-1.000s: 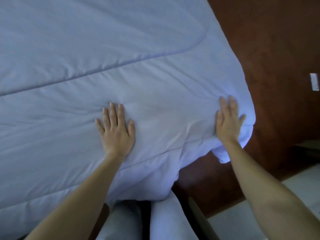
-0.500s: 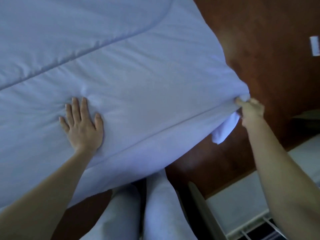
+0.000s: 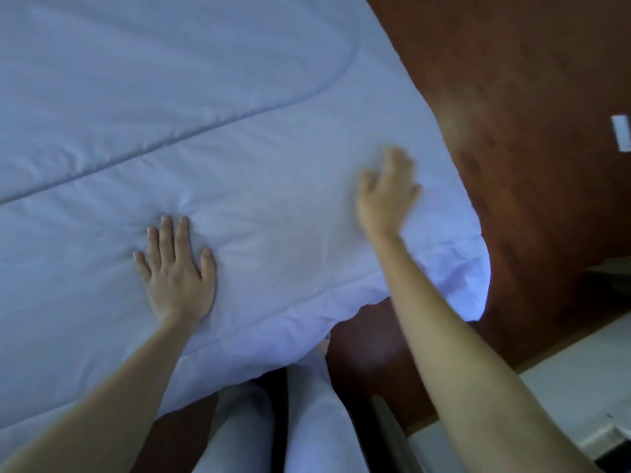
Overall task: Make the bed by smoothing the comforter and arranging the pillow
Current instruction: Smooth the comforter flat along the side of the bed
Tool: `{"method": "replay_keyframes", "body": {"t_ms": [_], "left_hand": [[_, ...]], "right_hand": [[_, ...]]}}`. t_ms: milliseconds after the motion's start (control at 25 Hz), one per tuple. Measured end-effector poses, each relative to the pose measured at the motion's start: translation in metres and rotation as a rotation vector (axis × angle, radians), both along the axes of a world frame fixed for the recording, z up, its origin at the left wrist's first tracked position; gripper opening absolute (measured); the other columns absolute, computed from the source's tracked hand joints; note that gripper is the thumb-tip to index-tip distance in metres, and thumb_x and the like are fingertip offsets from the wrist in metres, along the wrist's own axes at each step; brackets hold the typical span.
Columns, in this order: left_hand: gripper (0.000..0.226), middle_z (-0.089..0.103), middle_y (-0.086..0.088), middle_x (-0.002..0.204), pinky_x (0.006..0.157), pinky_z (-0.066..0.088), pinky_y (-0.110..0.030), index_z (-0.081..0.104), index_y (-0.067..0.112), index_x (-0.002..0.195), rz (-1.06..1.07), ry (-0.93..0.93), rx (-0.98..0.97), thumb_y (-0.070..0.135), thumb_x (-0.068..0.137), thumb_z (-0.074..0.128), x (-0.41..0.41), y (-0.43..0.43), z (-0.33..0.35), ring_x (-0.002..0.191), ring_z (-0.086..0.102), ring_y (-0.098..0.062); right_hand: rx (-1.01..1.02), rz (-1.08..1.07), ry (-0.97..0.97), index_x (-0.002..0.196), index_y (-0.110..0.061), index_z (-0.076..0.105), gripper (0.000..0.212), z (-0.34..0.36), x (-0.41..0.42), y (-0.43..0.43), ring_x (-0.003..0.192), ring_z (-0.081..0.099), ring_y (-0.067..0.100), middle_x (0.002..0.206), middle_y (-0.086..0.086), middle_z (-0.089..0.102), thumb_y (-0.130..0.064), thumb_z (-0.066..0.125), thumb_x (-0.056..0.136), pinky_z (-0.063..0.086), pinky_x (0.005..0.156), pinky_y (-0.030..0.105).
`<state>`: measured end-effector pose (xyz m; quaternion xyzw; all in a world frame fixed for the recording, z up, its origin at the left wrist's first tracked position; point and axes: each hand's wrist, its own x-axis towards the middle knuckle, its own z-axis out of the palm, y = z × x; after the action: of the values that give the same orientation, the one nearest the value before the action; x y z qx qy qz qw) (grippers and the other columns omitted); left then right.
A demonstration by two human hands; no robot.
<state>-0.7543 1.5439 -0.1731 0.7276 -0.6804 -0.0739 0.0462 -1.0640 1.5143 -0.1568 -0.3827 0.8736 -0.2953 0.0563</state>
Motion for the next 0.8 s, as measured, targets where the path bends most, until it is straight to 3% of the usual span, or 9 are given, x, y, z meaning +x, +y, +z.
{"method": "replay_keyframes", "body": {"t_ms": [120,200,320,400,480,560,600,680,800], "left_hand": [[0.068,0.024,-0.008,0.158,0.117,0.01,-0.053,0.027,0.02,0.149,-0.001,-0.012,-0.028,0.047,0.087,0.027,0.001,0.001,-0.003,0.146,0.019,-0.031],[0.068,0.024,-0.008,0.158,0.116,0.01,-0.053,0.028,0.02,0.149,-0.008,-0.023,-0.035,0.047,0.086,0.027,0.001,0.0,-0.004,0.146,0.019,-0.031],[0.069,0.022,-0.008,0.159,0.116,0.009,-0.054,0.025,0.02,0.149,0.0,-0.048,-0.015,0.048,0.086,0.026,0.0,0.0,-0.005,0.147,0.018,-0.031],[0.07,0.023,-0.009,0.159,0.115,0.01,-0.056,0.025,0.019,0.15,-0.016,-0.056,0.027,0.048,0.086,0.025,0.0,-0.004,-0.003,0.146,0.019,-0.032],[0.071,0.026,-0.013,0.157,0.113,0.013,-0.061,0.028,0.015,0.149,-0.022,-0.048,0.07,0.046,0.086,0.025,0.0,-0.007,-0.002,0.144,0.022,-0.038],[0.072,0.031,-0.02,0.153,0.108,0.02,-0.066,0.034,0.008,0.146,0.018,0.023,0.158,0.044,0.084,0.024,-0.009,-0.005,0.011,0.14,0.027,-0.047],[0.075,0.034,-0.022,0.152,0.106,0.024,-0.068,0.037,0.005,0.145,-0.006,0.041,0.228,0.045,0.083,0.024,-0.018,0.0,0.018,0.137,0.03,-0.051],[0.081,0.037,-0.022,0.15,0.104,0.029,-0.065,0.041,0.003,0.142,-0.186,0.126,0.383,0.051,0.079,0.021,-0.045,0.012,0.04,0.135,0.032,-0.053],[0.055,0.058,-0.013,0.133,0.11,0.038,-0.04,0.056,0.005,0.13,-0.468,0.328,0.634,0.038,0.093,0.033,-0.08,-0.006,0.102,0.131,0.048,-0.032]], "right_hand": [[0.258,0.883,0.199,0.145,-0.032,0.035,0.054,-0.011,0.093,-0.021,0.148,0.018,0.026,0.159,-0.001,0.025,-0.044,0.039,0.092,0.008,0.113,0.063],[0.242,1.084,0.285,0.144,-0.036,0.038,0.052,-0.012,0.105,-0.02,0.146,0.023,0.023,0.157,-0.005,0.029,-0.047,0.035,0.093,0.008,0.114,0.059],[0.159,0.759,0.341,0.143,-0.036,0.04,0.054,-0.021,0.033,-0.01,0.143,0.03,0.023,0.154,-0.008,0.035,-0.047,0.033,0.091,0.016,0.113,0.056],[0.247,0.421,0.281,0.146,-0.038,0.03,0.053,-0.02,-0.027,0.007,0.145,0.025,0.022,0.158,-0.007,0.027,-0.047,0.033,0.094,0.018,0.113,0.055],[0.437,0.231,0.154,0.15,-0.034,0.02,0.056,-0.018,-0.077,0.039,0.146,0.022,0.026,0.16,0.002,0.021,-0.047,0.033,0.097,0.018,0.114,0.056],[0.551,0.18,-0.046,0.152,-0.011,0.011,0.082,-0.012,-0.106,0.067,0.129,0.047,0.035,0.148,0.023,0.039,-0.045,0.054,0.091,0.022,0.114,0.051],[0.63,0.156,-0.153,0.151,-0.002,0.008,0.095,-0.009,-0.115,0.076,0.109,0.06,0.035,0.135,0.026,0.052,-0.041,0.065,0.085,0.034,0.107,0.042],[0.813,0.164,-0.271,0.15,-0.008,0.018,0.077,0.027,-0.101,0.078,0.094,0.06,0.03,0.125,0.016,0.058,-0.035,0.059,0.09,0.046,0.081,0.029],[0.756,0.439,-0.256,0.128,-0.013,0.054,0.035,0.089,-0.058,0.06,0.114,0.058,0.026,0.129,0.011,0.06,-0.025,0.047,0.095,0.042,0.088,0.027]]}}
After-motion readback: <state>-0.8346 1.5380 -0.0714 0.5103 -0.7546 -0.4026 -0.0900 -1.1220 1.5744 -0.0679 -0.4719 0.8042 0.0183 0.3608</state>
